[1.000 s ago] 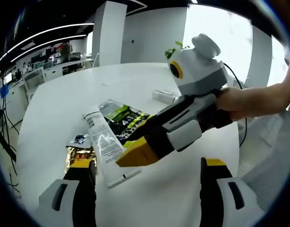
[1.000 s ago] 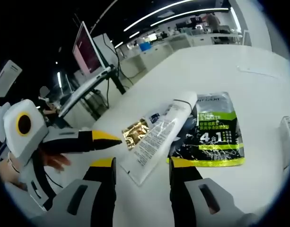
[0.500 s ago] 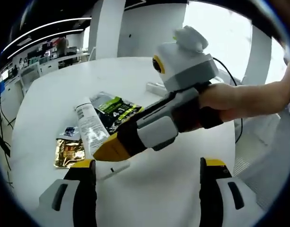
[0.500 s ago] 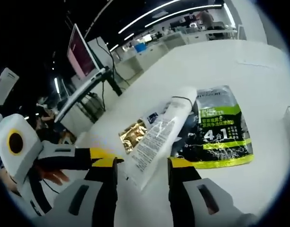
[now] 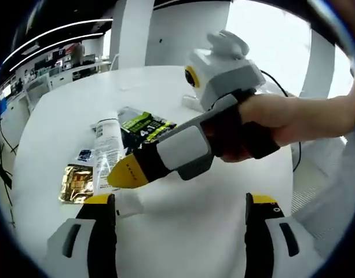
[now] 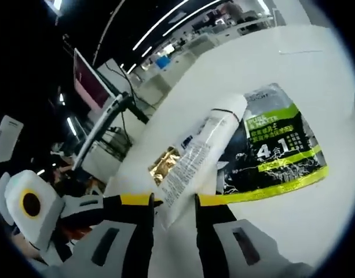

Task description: Arrange the skincare products in the storage area until every visible bottle or jar stands upright without overlapping.

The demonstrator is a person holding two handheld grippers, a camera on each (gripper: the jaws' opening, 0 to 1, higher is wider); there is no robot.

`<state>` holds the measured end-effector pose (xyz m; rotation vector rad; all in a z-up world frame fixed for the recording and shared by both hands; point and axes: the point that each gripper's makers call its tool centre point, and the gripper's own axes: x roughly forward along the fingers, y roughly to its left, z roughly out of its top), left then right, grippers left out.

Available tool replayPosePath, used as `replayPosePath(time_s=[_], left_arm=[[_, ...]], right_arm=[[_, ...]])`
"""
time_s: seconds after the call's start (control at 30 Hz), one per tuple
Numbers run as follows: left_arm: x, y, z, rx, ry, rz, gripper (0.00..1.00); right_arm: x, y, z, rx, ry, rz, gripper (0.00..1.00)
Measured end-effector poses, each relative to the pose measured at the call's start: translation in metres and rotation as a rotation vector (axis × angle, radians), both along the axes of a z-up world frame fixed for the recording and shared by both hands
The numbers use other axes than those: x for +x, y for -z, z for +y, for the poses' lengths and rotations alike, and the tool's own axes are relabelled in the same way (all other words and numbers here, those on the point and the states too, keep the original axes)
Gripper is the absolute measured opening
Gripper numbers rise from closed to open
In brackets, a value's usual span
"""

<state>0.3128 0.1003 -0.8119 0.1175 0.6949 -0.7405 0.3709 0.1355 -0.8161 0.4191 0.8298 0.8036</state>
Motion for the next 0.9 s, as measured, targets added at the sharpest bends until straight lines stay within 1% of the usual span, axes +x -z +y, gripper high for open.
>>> replayPosePath(time_s=[0.07, 0.17, 0.2, 0.27, 0.37, 0.47, 0.53, 0.6, 0.67, 0.8, 0.9], left_arm=[[0.001, -0.001, 0.002, 0.003, -0.002, -0.004, 0.87], [0.005, -0.006, 0.007, -0.008, -0.028, -0.013, 0.86], [0.010, -0.009, 0.011, -0.003, -0.045, -0.040, 0.87], [0.013, -0.012, 0.017, 0.002, -0.053, -0.053, 0.86], [0.021, -0.006, 0.025, 0.000, -0.069, -0.045, 0.86], [0.025, 0.000, 0.023, 0.014, -0.060, -0.036, 0.87], [0.025, 0.004, 0.022, 0.027, -0.051, -0.030, 0.87], [0.024, 0.008, 0.022, 0.056, -0.037, -0.028, 0.88], [0.023, 0.010, 0.020, 0.063, -0.025, -0.026, 0.89], [0.022, 0.009, 0.017, 0.058, -0.017, -0.025, 0.91], [0.025, 0.007, 0.015, 0.044, -0.022, -0.027, 0.93]], right_arm=[[0.002, 0.001, 0.001, 0.016, 0.008, 0.012, 0.26], [0.003, 0.004, 0.000, 0.006, 0.005, 0.004, 0.24], [0.004, 0.004, -0.001, 0.004, 0.006, 0.002, 0.23], [0.008, 0.004, -0.002, 0.009, 0.021, 0.003, 0.23], [0.009, 0.003, -0.001, 0.008, 0.016, 0.000, 0.24], [0.007, 0.003, -0.001, 0.001, 0.013, -0.003, 0.25], [0.007, 0.002, -0.001, 0.004, 0.014, -0.001, 0.26], [0.008, 0.002, 0.000, 0.009, 0.016, 0.003, 0.27], [0.008, 0.002, 0.000, 0.009, 0.016, 0.004, 0.26], [0.011, 0.003, 0.001, 0.028, 0.019, 0.025, 0.26], [0.013, 0.006, 0.001, 0.040, 0.013, 0.043, 0.21]])
